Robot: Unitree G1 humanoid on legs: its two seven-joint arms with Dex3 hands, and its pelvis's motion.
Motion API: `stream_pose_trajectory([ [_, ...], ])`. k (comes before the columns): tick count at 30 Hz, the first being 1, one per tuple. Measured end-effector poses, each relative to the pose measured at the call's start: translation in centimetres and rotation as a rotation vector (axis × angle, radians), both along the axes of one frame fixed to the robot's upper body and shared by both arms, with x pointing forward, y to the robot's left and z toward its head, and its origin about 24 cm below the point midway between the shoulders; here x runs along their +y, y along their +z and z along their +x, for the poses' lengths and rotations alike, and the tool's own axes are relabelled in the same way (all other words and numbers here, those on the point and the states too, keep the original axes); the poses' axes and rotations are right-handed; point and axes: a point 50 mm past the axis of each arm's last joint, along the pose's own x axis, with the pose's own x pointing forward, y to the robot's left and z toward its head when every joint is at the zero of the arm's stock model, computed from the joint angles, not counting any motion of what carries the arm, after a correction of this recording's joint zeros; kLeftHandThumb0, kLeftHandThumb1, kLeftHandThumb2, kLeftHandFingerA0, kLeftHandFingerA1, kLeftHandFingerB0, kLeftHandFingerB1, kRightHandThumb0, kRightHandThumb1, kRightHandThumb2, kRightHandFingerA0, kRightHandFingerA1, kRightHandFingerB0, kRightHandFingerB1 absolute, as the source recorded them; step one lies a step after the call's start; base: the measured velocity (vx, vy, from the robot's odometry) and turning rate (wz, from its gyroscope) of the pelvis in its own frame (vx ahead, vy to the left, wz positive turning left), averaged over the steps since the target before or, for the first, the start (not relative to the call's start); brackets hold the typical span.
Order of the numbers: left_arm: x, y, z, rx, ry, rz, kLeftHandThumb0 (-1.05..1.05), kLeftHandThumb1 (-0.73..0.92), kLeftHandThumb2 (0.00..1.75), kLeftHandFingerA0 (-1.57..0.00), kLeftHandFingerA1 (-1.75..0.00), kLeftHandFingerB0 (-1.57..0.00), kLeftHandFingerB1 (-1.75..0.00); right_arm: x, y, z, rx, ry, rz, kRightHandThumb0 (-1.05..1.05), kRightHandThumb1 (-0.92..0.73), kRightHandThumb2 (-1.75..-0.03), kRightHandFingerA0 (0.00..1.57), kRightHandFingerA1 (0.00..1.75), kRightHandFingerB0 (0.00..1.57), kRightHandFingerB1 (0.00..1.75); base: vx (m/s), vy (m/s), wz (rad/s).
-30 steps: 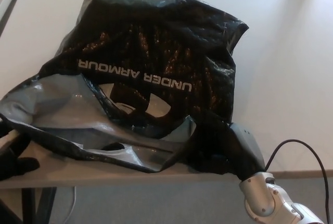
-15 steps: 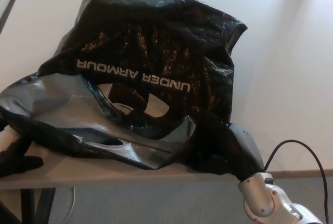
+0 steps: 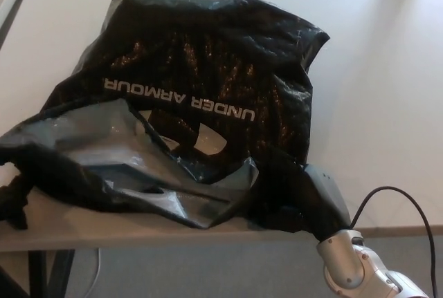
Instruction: A plastic bag is kept infront of the robot in the middle of the desk and the robot uses both its hands to grab it from the top and lifts it up and then releases it.
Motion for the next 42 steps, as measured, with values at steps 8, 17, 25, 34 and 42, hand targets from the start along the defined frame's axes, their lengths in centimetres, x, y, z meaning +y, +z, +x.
stream_pose_trajectory([
  [8,0.3,0.2,0.7,0.017,-0.043,0.052,-0.24,0.71,0.55,-0.59,-1.75,-0.39,-1.75,0.1,0.0,0.0,0.0,0.002,0.006,-0.2,-0.73,-0.57,0.67,1.75,0.44,1.73,0.0,0.0,0.0],
  [17,0.2,0.3,0.6,-0.022,-0.063,0.023,-0.41,0.59,0.81,-0.89,-1.35,-0.67,-1.22,0.0,0.2,0.1,0.006,0.006,0.023,-0.22,-0.74,-0.58,0.71,1.75,0.45,1.72,0.0,0.0,0.0],
  [25,-2.9,1.1,0.7,-0.154,-0.166,-0.028,-0.44,0.57,0.79,-1.09,-1.49,-0.83,-1.35,-0.1,1.4,0.7,-0.01,0.003,0.084,-0.19,-0.71,-0.57,0.79,1.75,0.55,1.74,0.0,0.0,0.0],
  [34,-9.6,5.7,2.1,-0.416,-0.358,-0.08,-0.2,0.62,0.59,-0.97,-1.75,-0.73,-1.75,0.5,4.9,2.9,-0.098,-0.003,0.153,-0.2,-0.73,-0.57,0.77,1.75,0.59,1.75,0.0,0.0,0.0],
  [42,-16.2,11.1,1.9,-0.66,-0.523,-0.188,-0.19,0.58,0.58,-0.96,-1.75,-0.76,-1.75,1.1,10.8,5.0,-0.24,-0.022,0.312,-0.31,-0.53,-0.82,1.12,1.43,0.92,1.32,0.0,0.0,0.0],
])
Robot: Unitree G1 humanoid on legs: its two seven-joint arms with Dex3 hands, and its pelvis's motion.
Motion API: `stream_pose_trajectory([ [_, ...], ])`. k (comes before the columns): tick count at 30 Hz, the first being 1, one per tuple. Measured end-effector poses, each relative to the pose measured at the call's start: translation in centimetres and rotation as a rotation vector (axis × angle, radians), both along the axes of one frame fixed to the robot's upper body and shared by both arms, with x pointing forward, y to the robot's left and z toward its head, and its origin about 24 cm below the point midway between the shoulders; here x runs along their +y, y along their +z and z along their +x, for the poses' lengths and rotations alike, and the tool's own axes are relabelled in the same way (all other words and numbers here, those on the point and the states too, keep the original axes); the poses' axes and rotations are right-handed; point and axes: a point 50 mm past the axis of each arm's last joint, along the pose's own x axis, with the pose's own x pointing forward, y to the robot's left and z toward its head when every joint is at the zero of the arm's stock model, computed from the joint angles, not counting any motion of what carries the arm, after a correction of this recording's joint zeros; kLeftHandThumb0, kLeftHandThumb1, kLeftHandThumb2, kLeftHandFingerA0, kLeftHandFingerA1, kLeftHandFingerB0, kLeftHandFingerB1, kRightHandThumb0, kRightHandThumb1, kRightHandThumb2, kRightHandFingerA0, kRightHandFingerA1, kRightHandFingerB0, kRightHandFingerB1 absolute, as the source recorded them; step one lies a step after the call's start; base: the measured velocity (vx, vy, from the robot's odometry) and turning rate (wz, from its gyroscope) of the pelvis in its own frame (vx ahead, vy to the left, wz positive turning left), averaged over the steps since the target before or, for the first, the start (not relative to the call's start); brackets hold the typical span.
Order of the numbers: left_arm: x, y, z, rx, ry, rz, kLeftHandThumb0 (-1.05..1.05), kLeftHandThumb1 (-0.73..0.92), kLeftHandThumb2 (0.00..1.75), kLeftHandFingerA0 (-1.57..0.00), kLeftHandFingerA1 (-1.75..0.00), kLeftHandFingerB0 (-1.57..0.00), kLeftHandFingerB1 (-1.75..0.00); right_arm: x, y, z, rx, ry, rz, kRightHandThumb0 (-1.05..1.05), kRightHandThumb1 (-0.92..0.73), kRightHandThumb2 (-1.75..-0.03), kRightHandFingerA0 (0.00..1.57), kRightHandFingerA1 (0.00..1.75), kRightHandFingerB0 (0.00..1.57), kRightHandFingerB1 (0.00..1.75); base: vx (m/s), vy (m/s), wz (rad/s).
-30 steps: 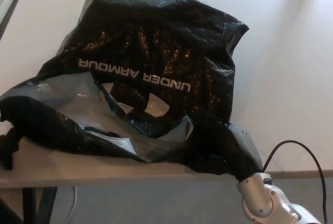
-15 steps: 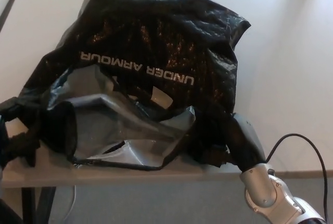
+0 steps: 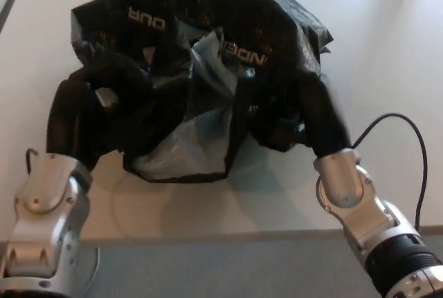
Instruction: A plastic bag is kept infront of the robot in the middle of the desk and the robot uses both its hands to grab it from the top and lifts it up and then releases it.
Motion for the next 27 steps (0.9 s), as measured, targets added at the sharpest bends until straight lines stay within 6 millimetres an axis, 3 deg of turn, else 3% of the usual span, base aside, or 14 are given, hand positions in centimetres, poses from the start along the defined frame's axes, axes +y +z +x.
stream_pose_trajectory([
  [6,-4.2,4.7,-1.2,-0.168,-0.139,-0.084,-0.16,0.6,0.58,-0.98,-1.74,-0.8,-1.75,0.2,4.3,0.8,-0.075,-0.005,0.156,-0.36,-0.52,-0.81,1.13,1.45,0.89,1.31,0.0,0.0,0.0],
  [7,-4.7,5.4,-1.6,-0.194,-0.161,-0.098,-0.16,0.43,0.85,-1.31,-1.45,-1.09,-1.34,0.1,5.1,0.8,-0.09,-0.002,0.187,-0.35,-0.52,-0.81,1.13,1.45,0.89,1.31,0.0,0.0,0.0],
  [8,-4.8,5.7,-1.7,-0.204,-0.166,-0.102,-0.15,0.44,0.85,-1.3,-1.44,-1.08,-1.33,0.1,5.4,0.8,-0.095,-0.001,0.198,-0.35,-0.52,-0.81,1.13,1.45,0.9,1.31,0.0,0.0,0.0],
  [9,-5.2,6.5,-2.1,-0.227,-0.18,-0.115,-0.12,0.61,0.58,-0.99,-1.75,-0.78,-1.75,0.0,6.1,0.8,-0.109,0.001,0.225,-0.39,-0.5,-0.81,1.12,1.44,0.9,1.31,0.0,0.0,0.0],
  [10,-5.5,7.1,-2.3,-0.244,-0.192,-0.127,-0.12,0.61,0.58,-0.99,-1.75,-0.78,-1.75,-0.2,6.8,0.8,-0.122,0.003,0.247,-0.39,-0.5,-0.81,1.12,1.44,0.9,1.31,0.0,0.0,0.0],
  [11,-5.6,7.4,-2.5,-0.254,-0.198,-0.135,-0.12,0.6,0.58,-0.99,-1.75,-0.78,-1.75,-0.3,7.2,0.7,-0.131,0.005,0.258,-0.33,-0.67,-0.58,0.79,1.75,0.59,1.72,0.0,0.0,0.0],
  [12,-5.8,8.2,-2.8,-0.275,-0.211,-0.151,-0.14,0.59,0.58,-0.99,-1.75,-0.77,-1.75,-0.4,8.1,0.6,-0.153,0.012,0.28,-0.42,-0.48,-0.8,1.12,1.44,0.9,1.31,0.0,0.0,0.0],
  [15,-6.1,9.9,-3.4,-0.324,-0.23,-0.171,-0.14,0.6,0.58,-0.99,-1.75,-0.76,-1.75,-0.7,10.2,0.1,-0.206,0.026,0.315,-0.36,-0.49,-0.81,1.16,1.44,0.91,1.31,0.0,0.0,0.0],
  [16,-6.1,10.7,-3.8,-0.352,-0.235,-0.171,-0.15,0.46,0.82,-1.3,-1.48,-1.07,-1.37,-0.7,11.2,-0.3,-0.235,0.035,0.324,-0.32,-0.48,-0.82,1.2,1.44,0.94,1.3,0.0,0.0,0.0],
  [17,-6.1,11.3,-4.0,-0.371,-0.237,-0.171,-0.15,0.46,0.82,-1.3,-1.48,-1.07,-1.37,-0.8,11.9,-0.6,-0.254,0.043,0.332,-0.32,-0.48,-0.82,1.2,1.44,0.94,1.3,0.0,0.0,0.0],
  [18,-6.1,11.8,-4.2,-0.388,-0.239,-0.17,-0.16,0.46,0.83,-1.29,-1.47,-1.07,-1.36,-0.8,12.4,-0.8,-0.27,0.051,0.338,-0.26,-0.67,-0.59,0.92,1.74,0.69,1.69,0.0,0.0,0.0],
  [19,-6.0,12.4,-4.5,-0.412,-0.241,-0.169,-0.14,0.62,0.58,-0.98,-1.75,-0.76,-1.75,-0.9,13.1,-1.1,-0.291,0.062,0.346,-0.31,-0.46,-0.84,1.24,1.43,0.95,1.27,0.0,0.0,0.0],
  [20,-6.0,12.9,-4.8,-0.434,-0.244,-0.165,-0.16,0.62,0.58,-0.99,-1.75,-0.78,-1.75,-0.9,13.7,-1.5,-0.31,0.072,0.353,-0.28,-0.66,-0.59,0.96,1.71,0.64,1.69,0.0,0.0,0.0],
  [27,-5.4,16.2,-7.1,-0.603,-0.245,-0.121,-0.22,0.62,0.58,-1.01,-1.75,-0.83,-1.66,-1.1,17.6,-4.6,-0.452,0.152,0.38,-0.32,-0.68,-0.6,0.94,1.74,0.67,1.69,0.0,0.0,0.0],
])
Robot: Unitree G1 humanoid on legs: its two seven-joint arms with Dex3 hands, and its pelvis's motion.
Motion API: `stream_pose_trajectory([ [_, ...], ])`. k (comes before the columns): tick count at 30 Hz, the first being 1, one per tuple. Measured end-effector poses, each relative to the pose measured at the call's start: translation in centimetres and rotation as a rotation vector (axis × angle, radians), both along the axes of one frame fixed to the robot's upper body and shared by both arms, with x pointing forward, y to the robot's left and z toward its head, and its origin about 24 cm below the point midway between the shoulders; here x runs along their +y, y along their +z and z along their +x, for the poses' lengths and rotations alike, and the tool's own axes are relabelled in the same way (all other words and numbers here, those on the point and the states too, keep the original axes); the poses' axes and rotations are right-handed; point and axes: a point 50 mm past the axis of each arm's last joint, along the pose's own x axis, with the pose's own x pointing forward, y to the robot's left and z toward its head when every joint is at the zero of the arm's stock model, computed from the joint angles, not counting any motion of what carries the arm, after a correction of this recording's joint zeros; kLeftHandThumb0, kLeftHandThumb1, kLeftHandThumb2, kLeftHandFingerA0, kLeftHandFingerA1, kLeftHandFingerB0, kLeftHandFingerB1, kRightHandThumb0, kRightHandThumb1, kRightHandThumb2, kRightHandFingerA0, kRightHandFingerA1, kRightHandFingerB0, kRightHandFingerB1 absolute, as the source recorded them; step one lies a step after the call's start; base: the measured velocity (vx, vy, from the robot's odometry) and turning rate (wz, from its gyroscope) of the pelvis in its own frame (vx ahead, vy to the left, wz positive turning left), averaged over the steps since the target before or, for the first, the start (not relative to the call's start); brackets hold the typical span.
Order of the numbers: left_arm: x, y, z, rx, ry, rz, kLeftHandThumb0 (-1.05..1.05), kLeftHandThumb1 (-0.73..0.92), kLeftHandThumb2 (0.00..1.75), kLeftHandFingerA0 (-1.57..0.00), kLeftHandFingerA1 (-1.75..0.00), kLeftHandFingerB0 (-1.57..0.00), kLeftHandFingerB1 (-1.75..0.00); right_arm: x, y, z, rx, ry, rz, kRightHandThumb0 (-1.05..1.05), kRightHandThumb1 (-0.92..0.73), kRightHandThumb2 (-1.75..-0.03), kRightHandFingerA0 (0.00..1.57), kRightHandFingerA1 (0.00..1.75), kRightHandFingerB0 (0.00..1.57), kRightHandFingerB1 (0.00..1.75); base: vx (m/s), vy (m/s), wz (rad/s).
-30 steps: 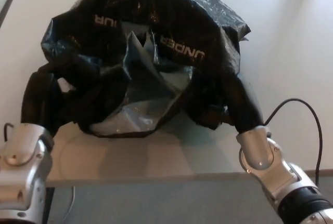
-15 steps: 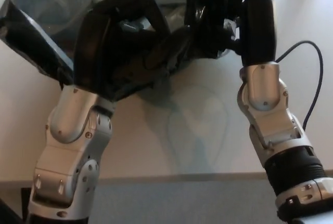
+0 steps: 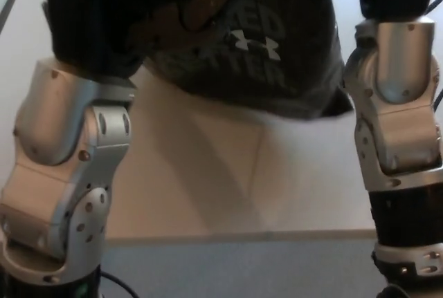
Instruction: A plastic bag is kept infront of the robot in the middle of the desk and the robot uses both its hands to grab it from the top and lifts it up and then releases it.
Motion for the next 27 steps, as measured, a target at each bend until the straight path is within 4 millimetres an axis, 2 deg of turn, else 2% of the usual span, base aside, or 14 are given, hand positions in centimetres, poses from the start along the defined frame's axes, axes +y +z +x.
stream_pose_trajectory([
  [3,0.1,0.6,-1.2,-0.056,0.002,0.015,-0.19,0.58,0.57,-0.96,-1.75,-0.79,-1.67,0.0,1.3,-1.6,-0.064,0.023,0.002,-0.32,-0.68,-0.58,0.91,1.75,0.61,1.75,0.0,0.0,0.0],
  [4,0.1,0.8,-1.7,-0.073,-0.001,0.018,-0.23,0.57,0.58,-0.98,-1.75,-0.8,-1.67,-0.1,1.8,-2.1,-0.086,0.03,0.003,-0.39,-0.48,-0.82,1.22,1.47,0.93,1.32,0.0,0.0,0.0],
  [8,-0.2,0.9,-3.0,-0.136,0.006,0.069,-0.21,0.56,0.57,-1.04,-1.75,-0.84,-1.73,-0.5,3.4,-4.5,-0.175,0.073,0.016,-0.4,-0.47,-0.81,1.2,1.47,0.94,1.33,0.0,0.0,0.0],
  [10,-0.5,0.8,-3.4,-0.163,0.008,0.098,-0.19,0.55,0.57,-1.03,-1.75,-0.81,-1.75,-0.7,4.1,-5.7,-0.215,0.096,0.024,-0.41,-0.5,-0.81,1.19,1.48,0.93,1.33,0.0,0.0,0.0],
  [11,-0.7,0.8,-3.5,-0.175,0.01,0.109,-0.2,0.55,0.56,-1.03,-1.75,-0.81,-1.75,-0.7,4.4,-6.2,-0.236,0.105,0.024,-0.4,-0.69,-0.61,0.81,1.75,0.6,1.6,0.0,0.0,0.0],
  [14,-1.2,0.6,-3.8,-0.221,0.023,0.16,-0.21,0.54,0.57,-1.04,-1.75,-0.81,-1.75,-1.0,5.7,-8.1,-0.313,0.125,-0.002,-0.38,-0.68,-0.6,0.85,1.75,0.62,1.58,0.0,0.0,0.0],
  [16,-1.5,0.6,-3.9,-0.24,0.035,0.183,-0.21,0.54,0.57,-1.04,-1.75,-0.81,-1.75,-1.1,6.5,-9.0,-0.356,0.127,-0.028,-0.47,-0.52,-0.82,1.15,1.47,0.75,1.25,0.0,0.0,0.0],
  [17,-1.6,0.5,-3.9,-0.247,0.038,0.192,-0.18,0.56,0.57,-1.03,-1.75,-0.78,-1.75,-1.1,6.9,-9.5,-0.382,0.134,-0.04,-0.35,-0.68,-0.61,0.8,1.75,0.57,1.55,0.0,0.0,0.0],
  [18,-1.9,0.3,-4.0,-0.255,0.039,0.2,-0.2,0.43,0.82,-1.34,-1.51,-1.12,-1.39,-1.0,7.4,-9.9,-0.404,0.145,-0.051,-0.35,-0.68,-0.61,0.8,1.75,0.57,1.55,0.0,0.0,0.0],
  [19,-2.0,0.3,-4.1,-0.264,0.039,0.207,-0.2,0.43,0.82,-1.34,-1.51,-1.12,-1.39,-0.9,7.7,-10.1,-0.417,0.156,-0.06,-0.35,-0.68,-0.61,0.8,1.75,0.57,1.55,0.0,0.0,0.0],
  [20,-2.3,0.2,-4.3,-0.281,0.036,0.217,-0.16,0.53,0.62,-1.07,-1.75,-0.84,-1.75,-0.8,8.1,-10.5,-0.435,0.174,-0.073,-0.38,-0.68,-0.64,0.82,1.53,0.69,0.91,0.0,0.0,0.0],
  [25,-3.1,0.2,-5.0,-0.334,-0.003,0.227,-0.09,0.83,0.73,-0.98,-1.75,-0.69,-1.75,0.2,7.8,-12.1,-0.422,0.303,-0.048,-0.38,-0.68,-0.64,0.82,1.53,0.69,0.91,0.0,0.0,0.0],
  [26,-3.1,0.2,-5.1,-0.346,-0.011,0.236,-0.31,0.82,0.84,-1.19,-1.64,-0.83,-1.43,0.3,7.7,-12.4,-0.417,0.321,-0.042,-0.38,-0.68,-0.64,0.82,1.53,0.69,0.91,0.0,0.0,0.0],
  [27,-3.1,0.1,-5.2,-0.361,-0.018,0.261,-0.16,0.91,0.72,-1.08,-1.75,-0.72,-1.75,0.4,7.6,-12.6,-0.408,0.341,-0.036,-0.38,-0.68,-0.64,0.82,1.53,0.69,0.91,0.0,0.0,0.0],
])
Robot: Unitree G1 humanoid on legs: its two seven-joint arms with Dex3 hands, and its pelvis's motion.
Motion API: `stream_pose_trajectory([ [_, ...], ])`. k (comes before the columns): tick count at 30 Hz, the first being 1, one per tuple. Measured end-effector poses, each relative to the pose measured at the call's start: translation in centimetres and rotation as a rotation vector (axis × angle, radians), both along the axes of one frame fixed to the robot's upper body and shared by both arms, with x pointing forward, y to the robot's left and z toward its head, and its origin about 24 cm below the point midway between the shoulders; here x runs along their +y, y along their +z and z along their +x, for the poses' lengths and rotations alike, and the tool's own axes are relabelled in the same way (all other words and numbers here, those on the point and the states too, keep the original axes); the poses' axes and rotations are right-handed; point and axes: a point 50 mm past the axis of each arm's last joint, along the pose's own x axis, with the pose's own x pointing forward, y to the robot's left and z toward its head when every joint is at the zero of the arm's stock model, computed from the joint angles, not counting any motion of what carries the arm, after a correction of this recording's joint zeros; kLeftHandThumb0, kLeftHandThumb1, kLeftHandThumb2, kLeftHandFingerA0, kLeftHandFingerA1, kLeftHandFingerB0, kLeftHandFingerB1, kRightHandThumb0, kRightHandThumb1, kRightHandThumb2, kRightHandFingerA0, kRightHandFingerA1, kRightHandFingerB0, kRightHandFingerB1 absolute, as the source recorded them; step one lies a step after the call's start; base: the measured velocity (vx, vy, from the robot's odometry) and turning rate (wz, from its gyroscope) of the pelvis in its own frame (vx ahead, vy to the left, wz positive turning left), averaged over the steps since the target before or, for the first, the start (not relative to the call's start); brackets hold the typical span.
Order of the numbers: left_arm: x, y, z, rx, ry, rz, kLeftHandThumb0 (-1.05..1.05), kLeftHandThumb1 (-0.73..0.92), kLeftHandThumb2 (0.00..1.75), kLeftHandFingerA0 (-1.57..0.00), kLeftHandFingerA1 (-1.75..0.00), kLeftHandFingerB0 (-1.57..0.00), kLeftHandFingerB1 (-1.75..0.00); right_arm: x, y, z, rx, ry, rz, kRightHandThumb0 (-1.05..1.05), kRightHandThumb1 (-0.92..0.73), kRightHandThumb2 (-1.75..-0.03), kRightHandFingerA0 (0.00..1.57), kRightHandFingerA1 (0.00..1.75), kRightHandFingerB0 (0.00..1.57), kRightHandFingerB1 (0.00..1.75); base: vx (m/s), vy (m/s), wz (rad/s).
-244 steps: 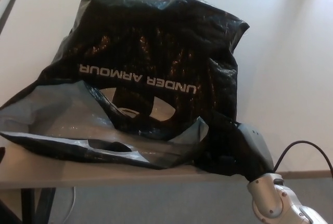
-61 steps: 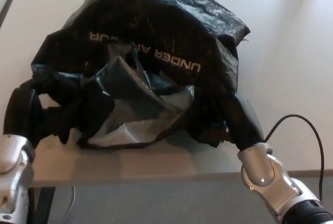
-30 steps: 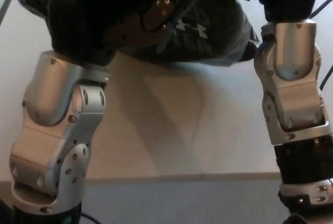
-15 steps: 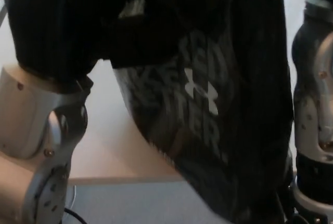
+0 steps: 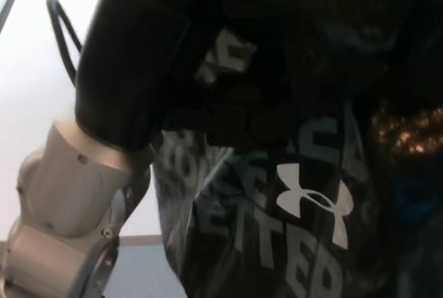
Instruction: A plastic bag is kept infront of the robot in the middle of the desk and the robot uses both its hands to grab it from the top and lifts it up and then releases it.
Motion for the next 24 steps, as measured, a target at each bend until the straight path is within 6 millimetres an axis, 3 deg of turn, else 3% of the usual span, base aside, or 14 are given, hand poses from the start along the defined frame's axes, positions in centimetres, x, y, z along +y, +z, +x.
stream_pose_trajectory([
  [2,-0.1,-0.2,-0.2,-0.03,-0.009,0.058,-0.15,0.92,0.78,-1.17,-1.75,-0.82,-1.75,0.1,-0.1,-0.4,0.021,0.037,0.0,-0.38,-0.68,-0.64,0.82,1.53,0.69,0.91,0.0,0.0,0.0],
  [3,-0.1,-0.2,-0.3,-0.042,-0.015,0.086,-0.23,0.59,0.61,-0.92,-1.72,-0.73,-1.65,0.2,-0.2,-0.5,0.032,0.054,-0.001,-0.25,-0.55,-0.63,0.88,1.75,0.65,1.57,0.0,0.0,0.0],
  [4,-0.1,-0.2,-0.4,-0.051,-0.021,0.106,-0.2,0.57,0.57,-0.97,-1.75,-0.74,-1.75,0.3,-0.2,-0.4,0.042,0.058,-0.009,-0.26,-0.65,-0.58,0.94,1.75,0.64,1.75,0.0,0.0,0.0],
  [8,-0.1,-0.1,-0.3,-0.059,-0.018,0.134,-0.17,0.54,0.59,-0.99,-1.75,-0.75,-1.75,1.1,0.7,1.6,0.033,-0.021,-0.136,-0.02,-0.58,-0.56,0.89,1.75,0.65,1.75,0.0,0.0,0.0],
  [9,-0.1,-0.1,-0.2,-0.056,-0.016,0.135,-0.15,0.54,0.62,-0.97,-1.75,-0.76,-1.75,1.3,1.0,2.4,0.043,-0.039,-0.16,0.04,-0.44,-0.8,1.23,1.45,1.02,1.35,0.0,0.0,0.0],
  [12,-0.2,-0.2,0.1,-0.05,-0.012,0.137,-0.11,0.53,0.65,-0.93,-1.75,-0.73,-1.75,1.6,1.6,4.2,0.073,-0.083,-0.203,0.09,-0.44,-0.78,1.2,1.48,0.99,1.36,0.0,0.0,0.0],
  [13,-0.2,-0.2,0.1,-0.048,-0.011,0.137,-0.14,0.55,0.65,-0.92,-1.75,-0.71,-1.75,1.7,1.7,4.7,0.082,-0.095,-0.213,0.03,-0.56,-0.65,0.81,1.75,0.62,1.75,0.0,0.0,0.0],
  [14,-0.2,-0.2,0.2,-0.045,-0.009,0.138,-0.14,0.55,0.65,-0.92,-1.75,-0.71,-1.75,1.7,1.9,5.4,0.1,-0.114,-0.229,0.03,-0.56,-0.65,0.81,1.75,0.62,1.75,0.0,0.0,0.0],
  [16,-0.1,-0.1,0.4,-0.041,-0.003,0.138,-0.16,0.53,0.64,-0.89,-1.75,-0.7,-1.75,1.9,2.3,6.8,0.132,-0.158,-0.263,0.11,-0.4,-0.93,0.89,1.75,0.69,1.75,0.0,0.0,0.0],
  [20,-0.1,-0.2,0.8,-0.032,0.005,0.14,-0.18,0.58,0.56,-0.86,-1.75,-0.65,-1.75,2.3,2.9,9.0,0.186,-0.236,-0.328,0.06,-0.36,-0.81,0.9,1.75,0.75,1.73,0.0,0.0,0.0],
  [21,-0.1,-0.2,0.9,-0.029,0.009,0.141,-0.17,0.57,0.58,-0.87,-1.75,-0.64,-1.75,2.4,3.1,9.7,0.203,-0.26,-0.347,0.01,-0.48,-0.61,0.85,1.74,0.76,1.66,0.0,0.0,0.0],
  [22,-0.1,-0.2,1.0,-0.025,0.012,0.141,-0.17,0.56,0.59,-0.87,-1.75,-0.65,-1.75,2.5,3.2,10.2,0.216,-0.28,-0.364,-0.02,-0.48,-0.59,0.87,1.62,0.79,1.44,0.0,0.0,0.0],
  [23,0.0,-0.2,1.1,-0.021,0.017,0.142,-0.17,0.56,0.59,-0.87,-1.75,-0.65,-1.75,2.5,3.4,10.8,0.231,-0.303,-0.382,-0.02,-0.48,-0.59,0.87,1.62,0.79,1.44,0.0,0.0,0.0],
  [24,0.0,-0.3,1.3,-0.016,0.021,0.143,-0.17,0.59,0.56,-0.86,-1.75,-0.67,-1.74,2.6,3.5,11.4,0.247,-0.326,-0.398,0.11,-0.32,-0.86,1.2,1.35,1.02,1.25,0.0,0.0,0.0],
])
